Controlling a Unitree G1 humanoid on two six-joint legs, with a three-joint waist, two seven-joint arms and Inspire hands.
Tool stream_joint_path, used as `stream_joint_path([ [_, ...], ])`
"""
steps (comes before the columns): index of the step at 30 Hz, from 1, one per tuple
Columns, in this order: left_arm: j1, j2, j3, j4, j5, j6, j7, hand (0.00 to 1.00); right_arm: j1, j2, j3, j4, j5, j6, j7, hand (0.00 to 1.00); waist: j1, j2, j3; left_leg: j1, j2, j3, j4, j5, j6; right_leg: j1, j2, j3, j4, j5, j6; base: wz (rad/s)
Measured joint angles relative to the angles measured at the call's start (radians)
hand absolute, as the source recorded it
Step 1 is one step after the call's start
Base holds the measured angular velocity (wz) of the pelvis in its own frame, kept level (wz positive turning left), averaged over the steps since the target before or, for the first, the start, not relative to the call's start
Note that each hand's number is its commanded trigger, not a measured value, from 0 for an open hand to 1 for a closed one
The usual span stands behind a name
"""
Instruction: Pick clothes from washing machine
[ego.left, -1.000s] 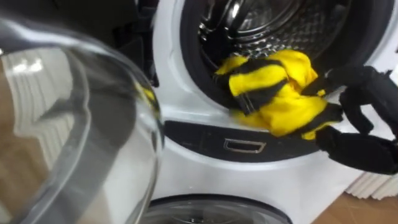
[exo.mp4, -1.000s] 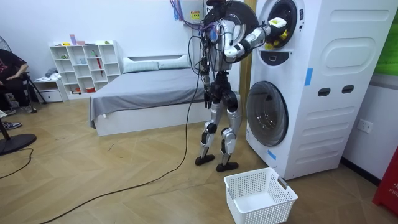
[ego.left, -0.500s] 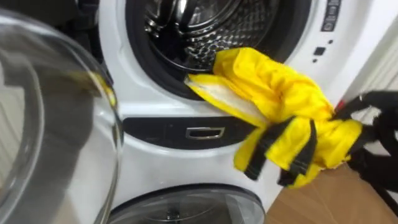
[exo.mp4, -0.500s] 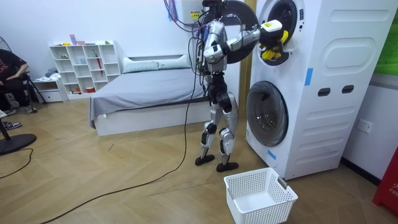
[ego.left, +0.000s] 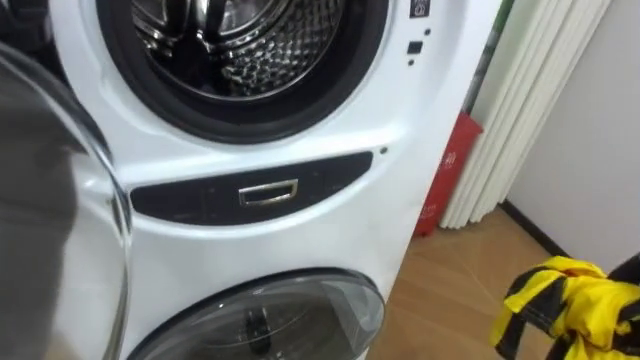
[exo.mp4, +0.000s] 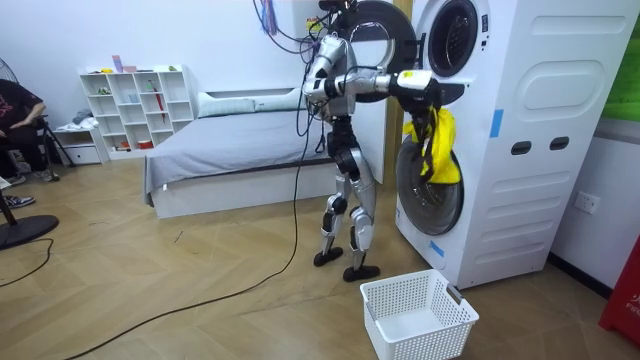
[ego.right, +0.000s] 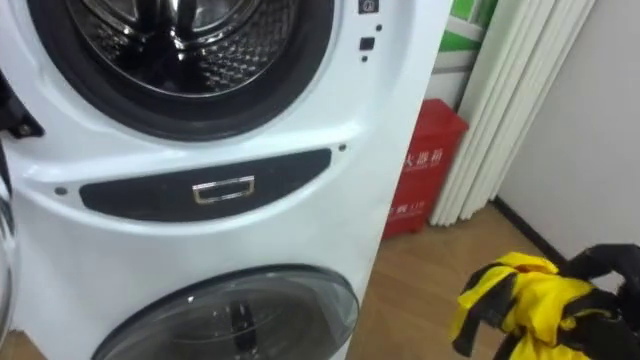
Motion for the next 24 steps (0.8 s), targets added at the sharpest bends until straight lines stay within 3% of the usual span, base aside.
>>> stream_joint_path([
  [4, -0.008, 0.004, -0.032, 0.000, -0.002, 0.028, 0.003, 0.00, -0.028, 0.000, 0.041, 0.022, 0.001, 0.015, 0.004, 1.00, -0.001, 0.009, 0.0027, -0.071, 0.010, 0.026, 0.032, 0.001, 0.019, -0.035, -0.005, 0.022, -0.046, 0.068, 0.001, -0.25],
  [7, -0.009, 0.006, -0.043, 0.000, -0.022, 0.038, 0.012, 0.00, -0.056, -0.001, 0.071, 0.101, 0.001, 0.015, -0.006, 1.00, -0.008, 0.009, 0.0080, -0.110, 0.008, 0.034, 0.053, -0.004, 0.024, -0.071, -0.012, 0.025, -0.045, 0.078, 0.007, -0.10],
  [11, -0.011, 0.013, -0.087, -0.002, -0.081, 0.035, 0.022, 0.00, -0.098, -0.001, 0.135, 0.199, -0.025, 0.023, -0.024, 1.00, 0.000, 0.009, 0.0067, -0.153, 0.010, 0.045, 0.078, -0.008, 0.030, -0.113, -0.012, 0.034, -0.041, 0.082, 0.013, -0.09],
  [13, -0.028, 0.013, -0.104, -0.002, -0.082, 0.033, 0.031, 0.00, -0.165, -0.001, 0.182, 0.254, -0.039, 0.023, -0.038, 1.00, 0.004, 0.017, 0.0129, -0.195, 0.018, 0.058, 0.106, -0.013, 0.038, -0.150, -0.013, 0.041, -0.043, 0.098, 0.017, -0.12],
  [17, -0.047, 0.013, -0.142, -0.005, -0.081, 0.030, 0.043, 0.00, -0.240, -0.001, 0.237, 0.347, -0.040, 0.011, -0.087, 1.00, 0.020, 0.037, 0.0162, -0.247, 0.021, 0.067, 0.123, -0.013, 0.050, -0.196, -0.021, 0.037, -0.042, 0.116, 0.018, 0.01],
  [20, -0.045, 0.014, -0.156, -0.028, -0.083, 0.030, 0.055, 0.00, -0.268, -0.001, 0.261, 0.394, -0.042, -0.004, -0.128, 1.00, 0.028, 0.053, 0.0128, -0.295, 0.022, 0.051, 0.139, -0.009, 0.051, -0.237, -0.025, 0.029, -0.042, 0.118, 0.016, 0.13],
  [22, -0.042, 0.013, -0.183, -0.044, -0.085, 0.030, 0.058, 0.00, -0.312, -0.001, 0.292, 0.525, -0.058, -0.047, -0.181, 1.00, 0.023, 0.070, 0.0136, -0.328, 0.020, 0.013, 0.150, -0.004, 0.050, -0.253, -0.025, 0.023, -0.044, 0.121, 0.014, 0.24],
  [24, -0.043, 0.013, -0.200, -0.062, -0.114, 0.024, 0.060, 0.00, -0.323, 0.000, 0.319, 0.619, -0.061, -0.053, -0.208, 1.00, 0.031, 0.079, 0.0131, -0.349, 0.022, 0.002, 0.159, -0.002, 0.047, -0.269, -0.026, 0.016, -0.042, 0.122, 0.012, 0.15],
])
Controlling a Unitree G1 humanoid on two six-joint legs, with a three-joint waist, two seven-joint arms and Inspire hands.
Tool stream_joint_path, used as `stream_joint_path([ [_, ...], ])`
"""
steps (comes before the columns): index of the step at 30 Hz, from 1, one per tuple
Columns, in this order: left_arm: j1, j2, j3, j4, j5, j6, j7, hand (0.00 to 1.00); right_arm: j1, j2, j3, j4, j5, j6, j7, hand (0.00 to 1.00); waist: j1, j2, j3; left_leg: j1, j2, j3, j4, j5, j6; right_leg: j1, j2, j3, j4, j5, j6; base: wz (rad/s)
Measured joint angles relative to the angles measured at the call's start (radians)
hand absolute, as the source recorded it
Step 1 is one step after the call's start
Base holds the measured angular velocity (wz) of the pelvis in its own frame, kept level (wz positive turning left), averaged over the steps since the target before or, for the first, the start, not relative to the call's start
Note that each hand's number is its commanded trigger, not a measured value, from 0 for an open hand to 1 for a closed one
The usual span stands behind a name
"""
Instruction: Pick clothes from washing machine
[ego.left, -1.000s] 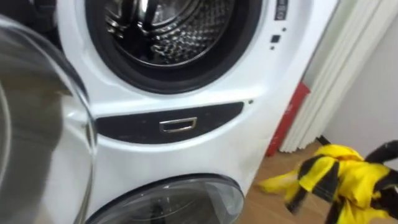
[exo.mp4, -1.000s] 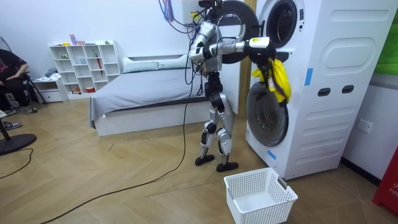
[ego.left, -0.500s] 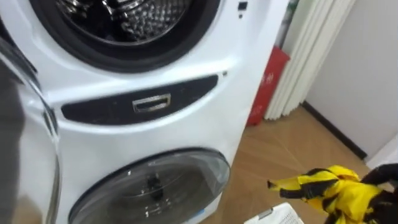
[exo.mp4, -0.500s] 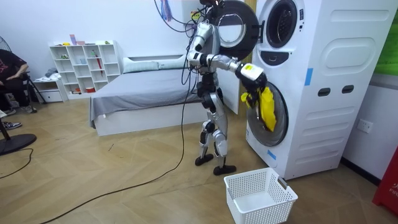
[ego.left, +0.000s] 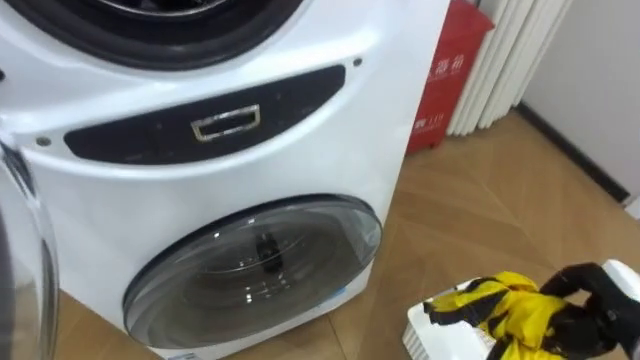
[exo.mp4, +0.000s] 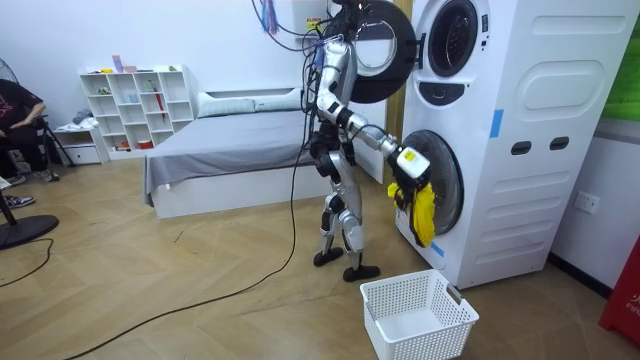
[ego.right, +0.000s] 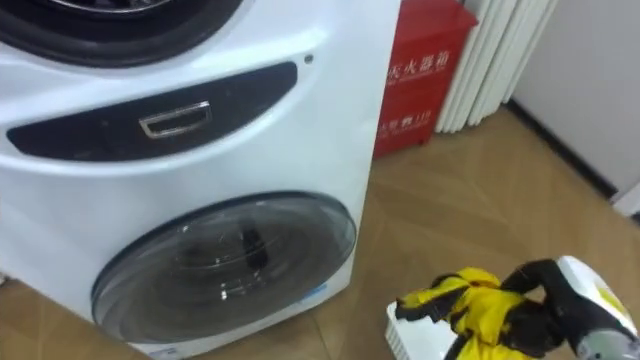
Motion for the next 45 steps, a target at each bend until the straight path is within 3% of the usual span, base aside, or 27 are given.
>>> stream_joint_path([
  [2, -0.007, 0.001, -0.030, -0.008, -0.045, -0.010, 0.003, 0.00, -0.004, 0.000, 0.029, 0.068, 0.012, -0.002, -0.023, 1.00, 0.007, 0.007, -0.0032, -0.027, 0.000, -0.004, 0.007, 0.002, 0.002, -0.025, -0.002, -0.004, 0.004, 0.003, -0.002, 0.07],
  [7, -0.017, 0.002, -0.093, -0.015, -0.113, -0.031, 0.018, 0.00, -0.008, 0.003, 0.100, 0.214, 0.027, -0.043, -0.081, 1.00, 0.013, 0.025, -0.0019, -0.077, 0.001, -0.006, 0.016, 0.005, 0.011, -0.068, -0.010, -0.018, 0.003, 0.019, -0.005, 0.02],
  [14, -0.030, 0.002, -0.158, -0.043, -0.127, -0.039, 0.019, 0.00, -0.026, 0.009, 0.132, 0.305, 0.067, -0.088, -0.217, 1.00, 0.013, 0.050, -0.0002, -0.148, 0.001, -0.025, 0.046, 0.007, 0.016, -0.132, -0.012, -0.019, 0.017, 0.020, -0.005, 0.05],
  [19, -0.030, 0.002, -0.208, -0.077, -0.193, -0.044, 0.019, 0.00, -0.052, 0.049, 0.147, 0.373, 0.111, -0.101, -0.290, 1.00, 0.023, 0.059, 0.0009, -0.177, -0.005, -0.036, 0.049, 0.010, 0.022, -0.152, -0.012, -0.017, 0.013, 0.034, -0.005, -0.03],
  [20, -0.029, 0.002, -0.216, -0.077, -0.204, -0.050, 0.019, 0.00, -0.054, 0.049, 0.162, 0.383, 0.119, -0.105, -0.312, 1.00, 0.022, 0.062, 0.0010, -0.182, -0.013, -0.057, 0.049, 0.011, 0.024, -0.153, -0.012, -0.018, 0.015, 0.034, -0.005, 0.00],
  [22, -0.034, 0.002, -0.223, -0.078, -0.205, -0.051, 0.019, 0.00, -0.049, 0.050, 0.168, 0.387, 0.125, -0.110, -0.355, 1.00, 0.020, 0.071, -0.0031, -0.199, -0.019, -0.078, 0.049, 0.016, 0.031, -0.165, -0.017, -0.028, 0.017, 0.034, -0.005, 0.11],
  [25, -0.036, 0.002, -0.228, -0.078, -0.205, -0.052, 0.016, 0.00, -0.049, 0.050, 0.167, 0.403, 0.150, -0.119, -0.408, 1.00, 0.021, 0.078, -0.0015, -0.205, -0.020, -0.085, 0.049, 0.019, 0.031, -0.168, -0.019, -0.037, 0.017, 0.033, -0.007, 0.10],
  [37, -0.029, 0.002, -0.229, -0.087, -0.208, -0.052, 0.018, 0.00, -0.082, 0.050, 0.162, 0.418, 0.156, -0.133, -0.621, 1.00, 0.017, 0.083, -0.0021, -0.227, -0.035, -0.087, 0.035, 0.031, 0.034, -0.204, -0.026, -0.036, 0.038, 0.029, -0.009, 0.01],
  [45, -0.012, 0.002, -0.228, -0.134, -0.243, -0.051, 0.020, 0.00, -0.112, 0.035, 0.142, 0.428, 0.143, -0.143, -0.702, 1.00, 0.021, 0.088, -0.0018, -0.233, -0.036, -0.093, 0.032, 0.036, 0.031, -0.209, -0.035, -0.047, 0.036, 0.028, -0.011, 0.01],
])
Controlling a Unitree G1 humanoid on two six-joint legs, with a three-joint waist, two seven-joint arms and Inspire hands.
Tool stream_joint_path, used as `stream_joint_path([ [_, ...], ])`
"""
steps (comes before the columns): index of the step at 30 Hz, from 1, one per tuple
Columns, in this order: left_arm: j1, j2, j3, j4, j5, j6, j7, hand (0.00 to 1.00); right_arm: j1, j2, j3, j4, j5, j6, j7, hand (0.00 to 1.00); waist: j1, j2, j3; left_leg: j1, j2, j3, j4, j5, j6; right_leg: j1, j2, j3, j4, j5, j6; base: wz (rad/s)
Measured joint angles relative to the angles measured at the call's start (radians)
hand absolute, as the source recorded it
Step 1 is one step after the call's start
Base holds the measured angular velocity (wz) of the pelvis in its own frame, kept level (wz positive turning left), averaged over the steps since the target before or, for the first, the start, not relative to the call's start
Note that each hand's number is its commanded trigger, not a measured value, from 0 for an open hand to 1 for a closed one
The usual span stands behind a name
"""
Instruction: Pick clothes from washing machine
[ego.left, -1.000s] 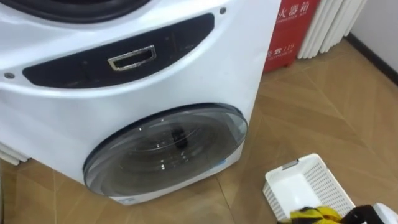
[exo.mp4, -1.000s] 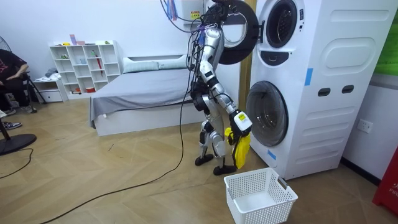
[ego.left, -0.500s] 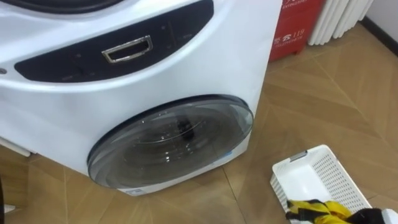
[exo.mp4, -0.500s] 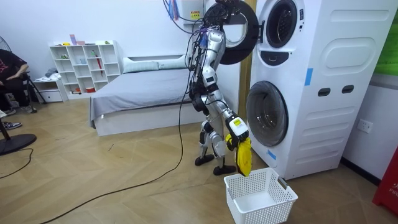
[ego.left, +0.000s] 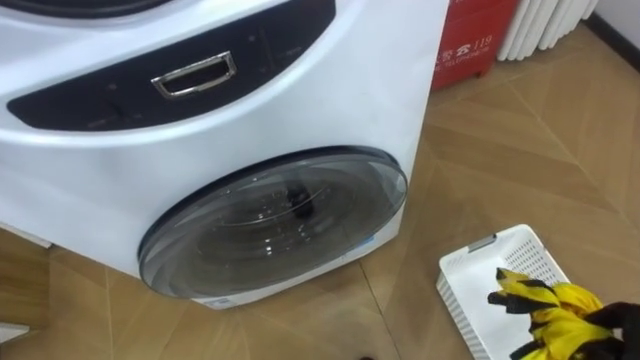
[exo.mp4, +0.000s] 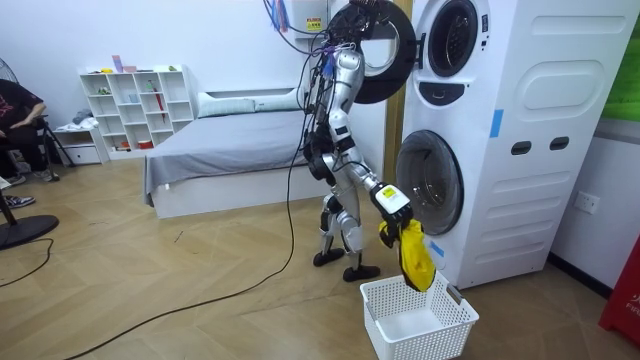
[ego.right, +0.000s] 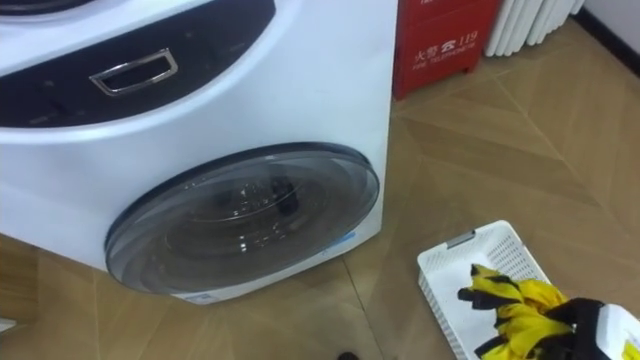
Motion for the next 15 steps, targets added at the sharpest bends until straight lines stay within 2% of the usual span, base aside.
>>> stream_joint_path([
  [5, 0.003, 0.000, 0.000, -0.031, -0.002, -0.002, 0.000, 0.00, -0.026, -0.017, -0.016, -0.006, -0.007, -0.010, -0.061, 1.00, 0.006, 0.005, 0.0006, -0.019, -0.002, 0.001, 0.003, 0.003, 0.004, -0.021, 0.000, -0.002, 0.005, 0.001, 0.001, 0.03],
  [6, 0.004, 0.000, 0.000, -0.030, -0.002, -0.002, 0.000, 0.00, -0.027, -0.022, -0.016, -0.008, -0.012, -0.016, -0.070, 0.88, 0.007, 0.006, 0.0008, -0.019, -0.001, 0.001, 0.002, 0.003, 0.004, -0.021, 0.000, -0.001, 0.005, 0.001, 0.000, 0.00],
  [7, 0.006, 0.000, 0.000, -0.030, -0.002, -0.003, -0.001, 0.00, -0.030, -0.029, -0.016, -0.010, -0.019, -0.023, -0.078, 0.70, 0.008, 0.006, 0.0007, -0.019, -0.002, 0.001, 0.001, 0.003, 0.003, -0.022, 0.000, -0.001, 0.006, 0.001, 0.000, 0.00],
  [8, 0.006, 0.000, 0.000, -0.030, -0.002, -0.002, -0.001, 0.00, -0.034, -0.032, -0.017, -0.011, -0.023, -0.025, -0.083, 0.06, 0.007, 0.006, 0.0007, -0.020, -0.002, 0.001, 0.001, 0.004, 0.003, -0.023, 0.000, -0.001, 0.006, 0.001, 0.000, 0.00],
  [9, 0.006, 0.000, 0.000, -0.033, -0.002, -0.002, -0.001, 0.00, -0.042, -0.039, -0.023, -0.016, -0.040, -0.027, -0.093, 0.00, 0.007, 0.007, 0.0005, -0.022, -0.003, 0.002, 0.001, 0.005, 0.003, -0.029, 0.000, -0.001, 0.013, 0.000, -0.002, 0.00],
  [15, 0.013, -0.001, 0.000, -0.044, -0.002, 0.001, -0.003, 0.00, -0.055, -0.074, -0.061, -0.104, -0.113, -0.036, -0.176, 0.00, 0.008, 0.006, 0.0009, -0.015, -0.015, 0.002, -0.017, 0.015, -0.001, -0.036, 0.000, 0.003, 0.022, -0.004, -0.006, 0.00],
])
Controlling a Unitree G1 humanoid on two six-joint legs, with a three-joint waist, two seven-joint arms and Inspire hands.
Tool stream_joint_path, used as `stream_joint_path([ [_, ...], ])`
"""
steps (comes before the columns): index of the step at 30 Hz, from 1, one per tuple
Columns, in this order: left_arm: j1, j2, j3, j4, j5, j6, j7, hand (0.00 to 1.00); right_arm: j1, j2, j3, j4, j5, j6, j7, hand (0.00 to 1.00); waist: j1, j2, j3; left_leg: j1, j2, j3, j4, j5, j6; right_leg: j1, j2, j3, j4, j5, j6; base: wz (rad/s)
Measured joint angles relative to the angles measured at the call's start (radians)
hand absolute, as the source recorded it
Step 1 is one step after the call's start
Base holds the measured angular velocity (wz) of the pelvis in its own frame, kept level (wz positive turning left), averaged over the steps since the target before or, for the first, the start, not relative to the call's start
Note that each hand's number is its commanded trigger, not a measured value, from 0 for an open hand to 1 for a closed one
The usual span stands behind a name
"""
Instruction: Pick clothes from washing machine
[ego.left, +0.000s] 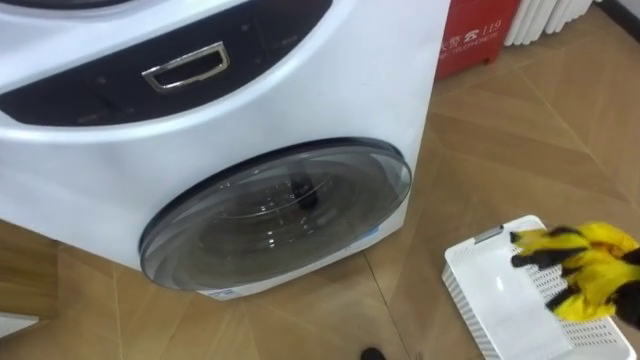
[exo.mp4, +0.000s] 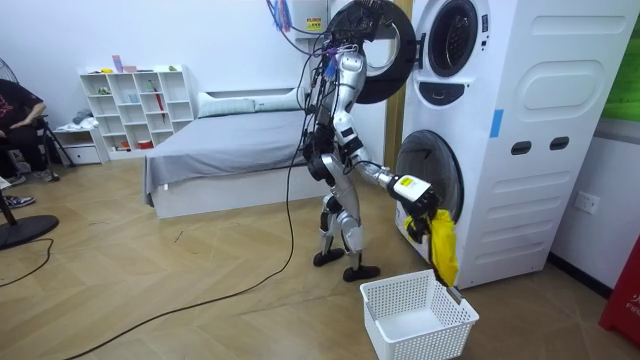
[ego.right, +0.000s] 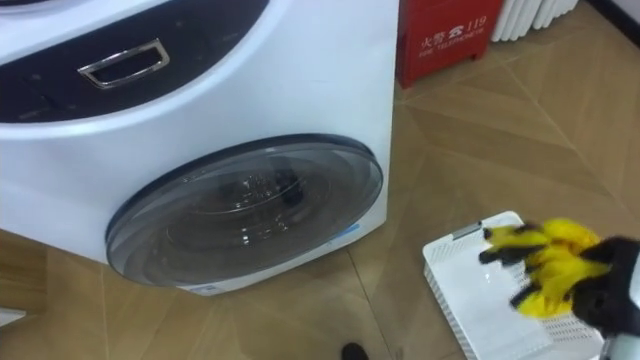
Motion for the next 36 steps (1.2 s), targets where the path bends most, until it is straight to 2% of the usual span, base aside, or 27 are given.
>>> stream_joint_path([
  [5, 0.001, -0.002, 0.001, 0.002, 0.001, 0.000, 0.000, 0.00, -0.001, -0.014, -0.006, -0.018, -0.014, -0.007, -0.046, 0.00, 0.001, 0.000, 0.0001, 0.005, -0.001, 0.001, -0.005, 0.001, -0.001, 0.002, 0.002, 0.001, 0.010, -0.008, -0.003, 0.00],
  [11, 0.008, -0.005, 0.001, 0.001, -0.001, -0.001, 0.000, 0.00, -0.001, -0.015, -0.038, -0.018, -0.019, -0.008, -0.048, 0.00, 0.000, 0.000, 0.0001, 0.006, -0.001, 0.001, -0.008, 0.002, -0.002, 0.001, 0.003, 0.001, 0.010, -0.008, -0.004, 0.00],
  [20, 0.035, -0.005, 0.001, -0.015, -0.024, -0.007, 0.000, 0.00, -0.001, -0.016, -0.039, -0.018, -0.031, -0.008, -0.048, 0.00, -0.002, 0.000, 0.0004, 0.008, -0.003, 0.000, -0.013, 0.004, -0.003, 0.001, 0.001, 0.000, 0.010, -0.009, -0.004, 0.00],
  [24, 0.037, -0.006, 0.001, -0.014, -0.026, -0.008, -0.001, 0.00, -0.001, -0.016, -0.039, -0.018, -0.040, -0.012, -0.048, 0.00, -0.002, -0.004, 0.0029, 0.011, -0.006, -0.001, -0.019, 0.005, -0.003, 0.002, 0.000, 0.000, 0.013, -0.011, -0.006, 0.00],
  [25, 0.037, -0.006, 0.001, -0.013, -0.027, -0.008, -0.001, 0.00, -0.001, -0.016, -0.037, -0.018, -0.040, -0.012, -0.048, 0.00, -0.002, -0.007, 0.0050, 0.015, -0.012, -0.001, -0.021, 0.006, -0.004, 0.004, -0.001, 0.000, 0.015, -0.012, -0.007, 0.00],
  [28, 0.037, -0.006, 0.001, -0.014, -0.028, -0.008, -0.001, 0.00, -0.001, -0.016, -0.034, -0.018, -0.039, -0.012, -0.049, 0.00, -0.002, -0.021, 0.0139, 0.021, -0.013, -0.005, -0.025, 0.006, -0.004, 0.008, -0.002, 0.001, 0.018, -0.015, -0.007, 0.00],
  [30, 0.036, -0.006, 0.001, -0.014, -0.028, -0.008, -0.001, 0.00, -0.001, -0.016, -0.034, -0.018, -0.039, -0.011, -0.050, 0.00, -0.003, -0.025, 0.0159, 0.021, -0.014, -0.008, -0.031, 0.010, -0.003, 0.008, -0.003, 0.001, 0.017, -0.015, -0.007, 0.02],
  [33, 0.039, -0.005, 0.001, -0.014, -0.027, -0.006, -0.001, 0.00, -0.001, -0.016, -0.032, -0.018, -0.040, -0.011, -0.050, 0.00, -0.004, -0.030, 0.0172, 0.021, -0.016, -0.011, -0.034, 0.011, -0.003, 0.008, -0.004, 0.000, 0.011, -0.015, -0.007, 0.01],
  [36, 0.039, -0.005, 0.004, -0.013, -0.026, -0.006, -0.001, 0.00, 0.000, -0.016, -0.032, -0.018, -0.041, -0.011, -0.050, 0.00, -0.004, -0.033, 0.0148, 0.021, -0.017, -0.015, -0.033, 0.011, -0.003, 0.009, -0.003, 0.002, 0.011, -0.015, -0.007, 0.00],
])
